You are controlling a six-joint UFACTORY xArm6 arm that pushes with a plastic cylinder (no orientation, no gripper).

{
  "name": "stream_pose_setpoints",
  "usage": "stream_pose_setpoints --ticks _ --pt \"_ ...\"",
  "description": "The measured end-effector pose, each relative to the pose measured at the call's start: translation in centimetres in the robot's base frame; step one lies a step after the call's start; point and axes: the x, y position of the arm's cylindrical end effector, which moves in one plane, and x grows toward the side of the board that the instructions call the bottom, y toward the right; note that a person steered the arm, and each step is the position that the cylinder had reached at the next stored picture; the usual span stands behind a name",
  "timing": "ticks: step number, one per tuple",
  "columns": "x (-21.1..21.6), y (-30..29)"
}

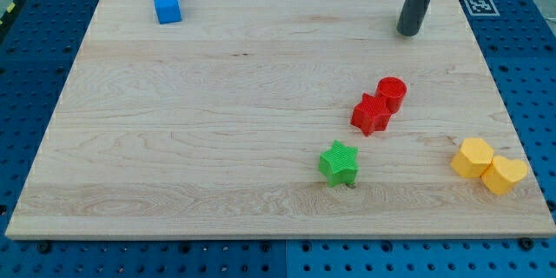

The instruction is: Slide green circle towards top right

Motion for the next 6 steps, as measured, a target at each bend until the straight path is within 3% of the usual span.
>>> stream_pose_setpoints --ticks 6 --pt "-5.8 0.4"
